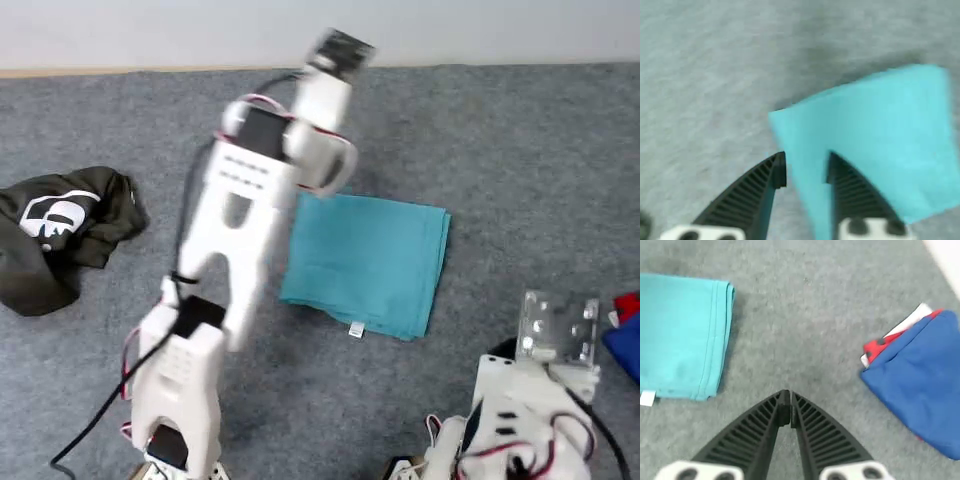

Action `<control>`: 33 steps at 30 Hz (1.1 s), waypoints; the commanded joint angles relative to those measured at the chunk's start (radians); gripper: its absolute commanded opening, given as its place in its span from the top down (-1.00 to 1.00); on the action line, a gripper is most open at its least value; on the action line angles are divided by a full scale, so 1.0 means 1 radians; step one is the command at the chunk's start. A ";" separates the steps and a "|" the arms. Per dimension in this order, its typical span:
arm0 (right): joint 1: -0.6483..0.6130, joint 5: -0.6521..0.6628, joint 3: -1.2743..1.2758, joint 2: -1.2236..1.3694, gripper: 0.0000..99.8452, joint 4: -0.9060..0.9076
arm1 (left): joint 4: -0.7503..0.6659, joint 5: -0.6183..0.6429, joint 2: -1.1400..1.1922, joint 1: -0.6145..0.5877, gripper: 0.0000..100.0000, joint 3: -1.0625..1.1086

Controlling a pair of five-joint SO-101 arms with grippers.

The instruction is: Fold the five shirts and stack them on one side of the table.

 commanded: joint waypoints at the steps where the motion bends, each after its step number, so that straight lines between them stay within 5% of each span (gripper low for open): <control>1: 0.007 -0.012 -0.006 0.116 0.98 -0.007 | 0.031 -0.012 -0.104 -0.089 1.00 -0.004; 9: 0.001 -0.014 -0.074 0.338 0.98 -0.048 | 0.029 -0.031 -0.428 -0.107 1.00 0.386; 13: -0.111 -0.011 -0.089 0.449 0.98 -0.059 | 0.026 -0.061 -0.568 -0.147 1.00 0.578; 21: -0.400 -0.012 -0.094 0.720 0.98 -0.216 | 0.026 -0.063 -0.786 -0.331 1.00 0.705; 33: -0.499 -0.028 -0.319 1.187 0.98 -0.440 | 0.028 -0.064 -1.028 -0.539 1.00 0.888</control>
